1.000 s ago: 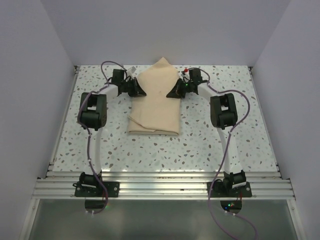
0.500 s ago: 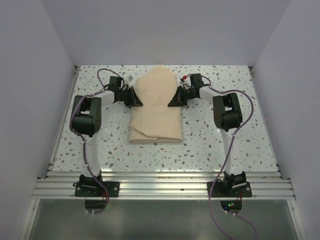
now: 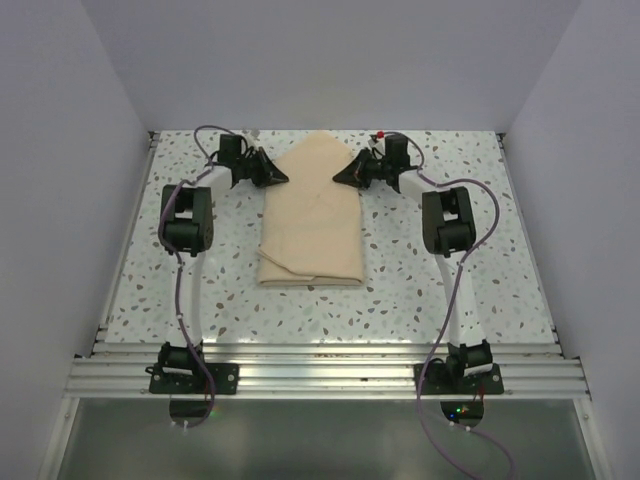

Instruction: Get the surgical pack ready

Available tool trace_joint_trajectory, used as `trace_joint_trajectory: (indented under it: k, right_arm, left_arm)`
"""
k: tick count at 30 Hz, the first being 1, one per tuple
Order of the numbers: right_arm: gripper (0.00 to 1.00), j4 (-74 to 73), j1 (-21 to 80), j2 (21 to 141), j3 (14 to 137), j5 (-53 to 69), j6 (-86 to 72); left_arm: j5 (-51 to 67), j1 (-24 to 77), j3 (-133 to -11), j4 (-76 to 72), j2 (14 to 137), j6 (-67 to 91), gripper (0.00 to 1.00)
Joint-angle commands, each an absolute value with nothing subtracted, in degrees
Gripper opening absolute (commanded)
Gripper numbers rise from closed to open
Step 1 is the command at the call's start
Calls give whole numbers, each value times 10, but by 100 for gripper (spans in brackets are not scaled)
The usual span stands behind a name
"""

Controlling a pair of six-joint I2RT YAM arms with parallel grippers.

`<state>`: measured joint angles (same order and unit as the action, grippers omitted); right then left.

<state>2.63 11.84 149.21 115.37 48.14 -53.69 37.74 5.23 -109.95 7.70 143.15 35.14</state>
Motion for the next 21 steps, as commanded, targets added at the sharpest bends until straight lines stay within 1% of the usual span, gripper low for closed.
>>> trace_joint_trajectory:
  k: [1,2,4,7,9,11,12,13,14,15,17,19,21]
  right_arm:
    - [9,6,99,1529,1186,425,-583]
    - [9,-32,97,1531,1189,394,-579]
    - [9,-58,88,1535,1195,373,-578]
    - [9,-20,79,1538,1200,381,-605]
    - [10,-24,78,1552,1249,396,-604]
    - [9,-7,78,1569,1287,414,-620]
    - [10,14,80,1573,1315,426,-635]
    - [10,30,83,1575,1326,445,-647]
    - [10,43,85,1575,1336,447,-657]
    - [10,60,87,1570,1341,447,-660]
    - [11,86,91,1566,1339,437,-667]
    - [11,80,92,1576,1339,417,-678]
    - [11,74,92,1590,1346,410,-681]
  left_arm:
    - [390,20,-1112,93,1484,410,0]
    - [389,17,-1116,99,1499,408,0]
    - [387,8,-1129,123,1510,402,0]
    - [400,1,-1131,102,1504,406,0]
    - [408,1,-1141,92,1490,401,0]
    - [426,1,-1172,90,1480,401,2]
    - [443,1,-1179,79,1473,403,4]
    - [447,1,-1176,66,1464,415,6]
    - [453,1,-1169,48,1443,422,8]
    - [459,1,-1162,13,1434,435,12]
    - [453,1,-1146,-38,1423,451,15]
    - [451,1,-1153,-47,1433,477,15]
    - [457,1,-1161,-65,1465,506,13]
